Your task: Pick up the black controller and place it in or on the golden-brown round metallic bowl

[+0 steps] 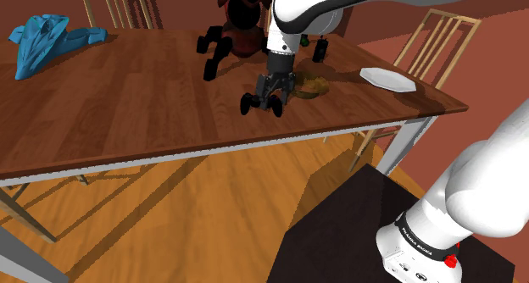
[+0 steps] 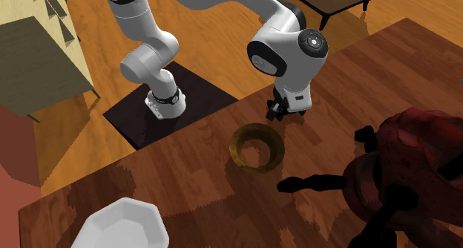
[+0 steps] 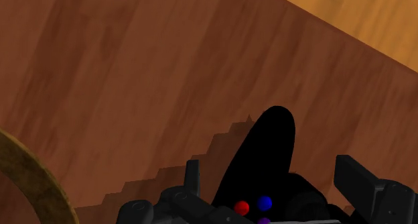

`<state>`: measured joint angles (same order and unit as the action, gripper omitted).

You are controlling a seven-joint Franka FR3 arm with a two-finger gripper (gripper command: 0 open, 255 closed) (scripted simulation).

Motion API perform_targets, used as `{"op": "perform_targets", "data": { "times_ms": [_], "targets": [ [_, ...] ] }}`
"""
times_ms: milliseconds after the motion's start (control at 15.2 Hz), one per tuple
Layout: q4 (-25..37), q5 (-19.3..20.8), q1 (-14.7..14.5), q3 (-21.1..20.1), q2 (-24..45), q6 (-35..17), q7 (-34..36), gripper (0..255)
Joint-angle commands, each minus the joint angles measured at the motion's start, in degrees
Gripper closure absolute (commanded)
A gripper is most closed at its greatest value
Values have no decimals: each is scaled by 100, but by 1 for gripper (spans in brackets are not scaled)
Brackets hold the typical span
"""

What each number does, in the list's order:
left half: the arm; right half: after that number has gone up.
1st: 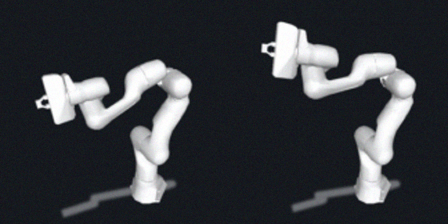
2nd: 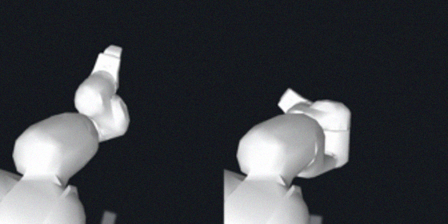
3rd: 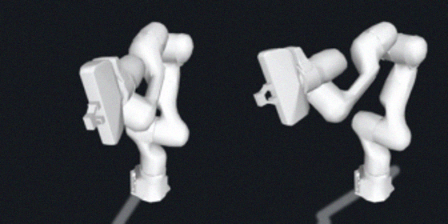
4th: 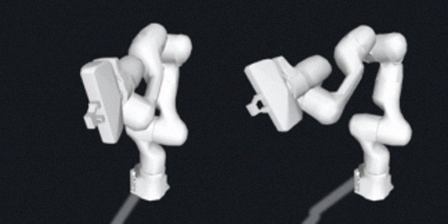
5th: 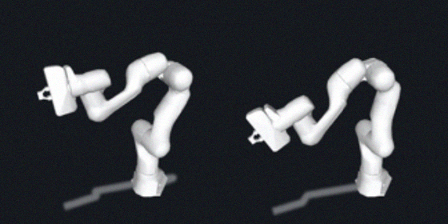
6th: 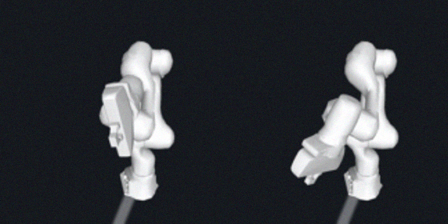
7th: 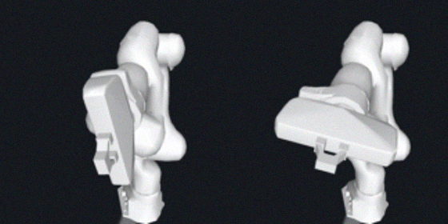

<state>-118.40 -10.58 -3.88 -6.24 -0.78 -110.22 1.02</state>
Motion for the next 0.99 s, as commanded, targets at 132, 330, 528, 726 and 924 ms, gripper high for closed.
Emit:
{"op": "perform_targets", "data": {
  "times_ms": [132,330,528,726,924],
  "targets": [
    [1,0,-1,-1,1,-1,2,255],
    [3,0,-2,-2,2,1,3,255],
    [4,0,-2,-2,2,2,4,255],
    [99,5,3,3,-49,147,21,255],
    [262,13,7,8,-110,369,51,255]
  ]
}}
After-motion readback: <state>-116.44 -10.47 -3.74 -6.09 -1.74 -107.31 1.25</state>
